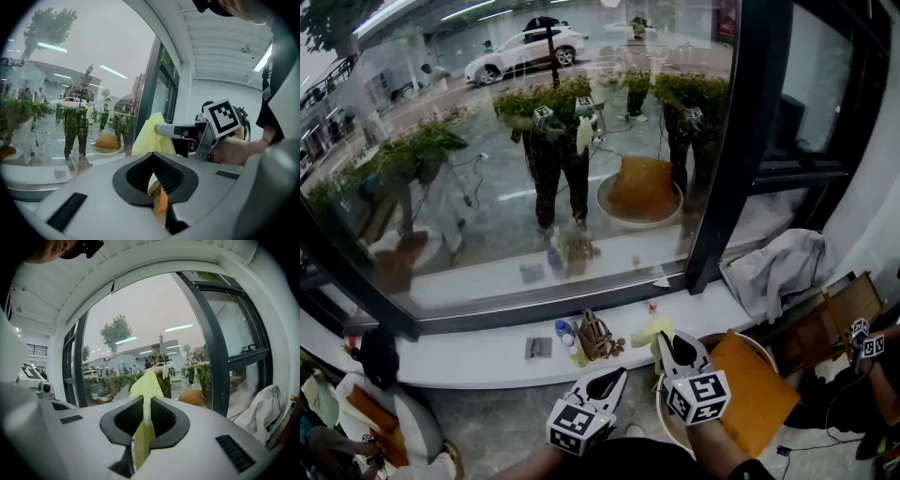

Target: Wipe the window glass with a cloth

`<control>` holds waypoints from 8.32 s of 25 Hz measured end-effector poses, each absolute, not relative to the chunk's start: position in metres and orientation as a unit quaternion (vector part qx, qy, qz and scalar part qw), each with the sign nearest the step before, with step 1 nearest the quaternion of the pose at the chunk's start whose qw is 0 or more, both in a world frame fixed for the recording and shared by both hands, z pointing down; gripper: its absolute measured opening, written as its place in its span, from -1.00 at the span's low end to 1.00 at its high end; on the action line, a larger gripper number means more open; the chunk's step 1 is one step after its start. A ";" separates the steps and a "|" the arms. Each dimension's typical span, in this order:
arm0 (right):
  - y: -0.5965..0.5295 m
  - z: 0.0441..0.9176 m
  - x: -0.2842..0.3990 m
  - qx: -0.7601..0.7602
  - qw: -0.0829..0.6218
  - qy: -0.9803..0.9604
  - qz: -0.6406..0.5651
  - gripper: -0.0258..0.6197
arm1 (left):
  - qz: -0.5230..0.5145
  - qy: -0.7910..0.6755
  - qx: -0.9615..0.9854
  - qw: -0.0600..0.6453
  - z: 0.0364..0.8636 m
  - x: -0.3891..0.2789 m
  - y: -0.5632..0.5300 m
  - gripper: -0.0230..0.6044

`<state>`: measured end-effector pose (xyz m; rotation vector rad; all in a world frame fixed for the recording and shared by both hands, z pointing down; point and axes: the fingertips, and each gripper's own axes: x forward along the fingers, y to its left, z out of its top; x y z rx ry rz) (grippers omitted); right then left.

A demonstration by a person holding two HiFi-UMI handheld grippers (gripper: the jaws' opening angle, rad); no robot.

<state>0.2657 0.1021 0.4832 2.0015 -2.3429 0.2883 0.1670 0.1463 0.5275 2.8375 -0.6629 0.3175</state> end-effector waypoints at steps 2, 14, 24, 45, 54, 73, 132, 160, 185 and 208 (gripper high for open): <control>0.103 0.482 0.266 0.646 0.021 -0.757 0.093 -0.76 | 0.108 -0.225 0.963 0.104 0.528 0.168 0.148 -0.90; 0.106 0.481 0.262 0.638 0.005 -0.763 0.103 -0.76 | 0.109 -0.237 0.960 0.101 0.526 0.162 0.153 -0.90; 0.096 0.480 0.264 0.614 -0.001 -0.782 0.106 -0.76 | 0.118 -0.267 0.951 0.096 0.525 0.165 0.152 -0.90; 0.041 0.477 0.265 0.580 -0.020 -0.807 0.111 -0.76 | 0.131 -0.302 0.940 0.091 0.525 0.177 0.112 -0.90; -0.009 0.467 0.232 0.609 -0.016 -0.788 0.092 -0.76 | 0.119 -0.261 0.954 0.085 0.524 0.146 0.060 -0.90; -0.097 0.432 0.137 0.700 -0.007 -0.713 0.039 -0.76 | 0.097 -0.162 0.979 0.082 0.517 0.028 -0.039 -0.90; -0.379 0.304 0.316 0.733 -0.013 -0.674 -0.093 -0.76 | 0.080 -0.262 0.960 0.062 0.462 0.126 -0.243 -0.90; -0.374 0.296 0.261 0.704 -0.054 -0.703 -0.083 -0.76 | 0.093 -0.296 0.948 0.076 0.467 0.095 -0.229 -0.90; -0.404 0.290 -0.020 0.613 -0.025 -0.781 -0.118 -0.76 | 0.040 -0.375 0.921 0.094 0.470 -0.096 -0.241 -0.90; -0.431 0.322 -0.199 0.548 -0.031 -0.831 -0.092 -0.76 | 0.064 -0.433 0.894 0.096 0.486 -0.226 -0.245 -0.90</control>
